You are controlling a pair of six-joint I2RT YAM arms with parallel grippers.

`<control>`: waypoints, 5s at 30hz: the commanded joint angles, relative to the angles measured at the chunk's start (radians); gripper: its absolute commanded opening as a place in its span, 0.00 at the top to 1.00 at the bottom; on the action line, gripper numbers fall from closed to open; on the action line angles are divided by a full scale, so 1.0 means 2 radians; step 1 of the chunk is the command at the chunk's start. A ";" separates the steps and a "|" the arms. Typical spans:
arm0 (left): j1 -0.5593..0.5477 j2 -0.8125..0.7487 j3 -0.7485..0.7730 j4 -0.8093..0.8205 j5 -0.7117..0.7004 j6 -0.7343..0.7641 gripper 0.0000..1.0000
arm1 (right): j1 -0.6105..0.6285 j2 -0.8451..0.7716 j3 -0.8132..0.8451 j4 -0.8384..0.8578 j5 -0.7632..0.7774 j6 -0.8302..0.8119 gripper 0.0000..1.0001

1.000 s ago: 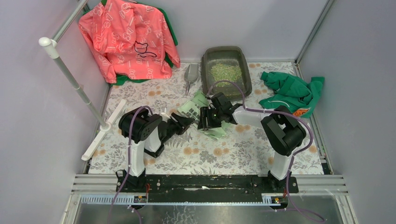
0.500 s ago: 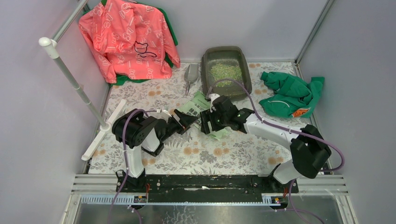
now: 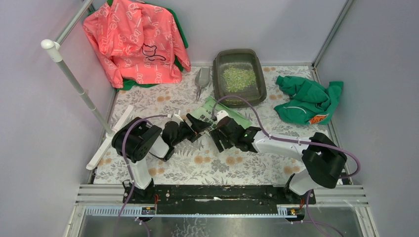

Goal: Fill the litter box with clean litter
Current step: Clamp the cat litter bag at the center of the board, then pick up the cat litter bag at the center of the board, then place the cat litter bag at the center of the board.

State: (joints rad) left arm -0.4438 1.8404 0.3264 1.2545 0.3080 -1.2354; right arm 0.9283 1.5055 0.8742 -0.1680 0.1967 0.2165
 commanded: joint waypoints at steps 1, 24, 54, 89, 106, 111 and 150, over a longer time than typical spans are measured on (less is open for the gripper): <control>0.000 -0.015 0.004 -0.094 0.005 0.023 0.01 | 0.029 0.022 0.022 0.035 0.053 -0.029 0.22; -0.007 0.016 0.019 0.060 0.043 -0.081 0.04 | 0.057 0.135 0.037 0.072 0.221 -0.033 0.45; 0.061 -0.548 0.101 -0.713 -0.145 0.182 0.01 | 0.047 -0.149 0.178 -0.142 0.116 0.012 1.00; 0.077 -0.458 0.164 -0.721 -0.143 0.243 0.01 | -0.365 0.108 0.669 -0.245 -0.003 -0.054 1.00; 0.118 -0.414 0.133 -0.661 -0.104 0.248 0.01 | -0.395 0.103 0.310 -0.078 0.076 -0.007 1.00; 0.118 -0.431 0.123 -0.662 -0.097 0.238 0.01 | -0.398 0.078 0.268 -0.066 0.089 0.001 1.00; 0.082 -0.654 0.043 -0.744 -0.131 0.213 0.01 | -0.330 -0.332 -0.083 -0.005 -0.204 0.087 0.00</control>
State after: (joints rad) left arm -0.2581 0.5262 0.4194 -0.2993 0.0528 -0.7963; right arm 0.1719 0.8280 0.7372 -0.2867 -0.2031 0.3775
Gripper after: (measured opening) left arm 0.986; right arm 0.995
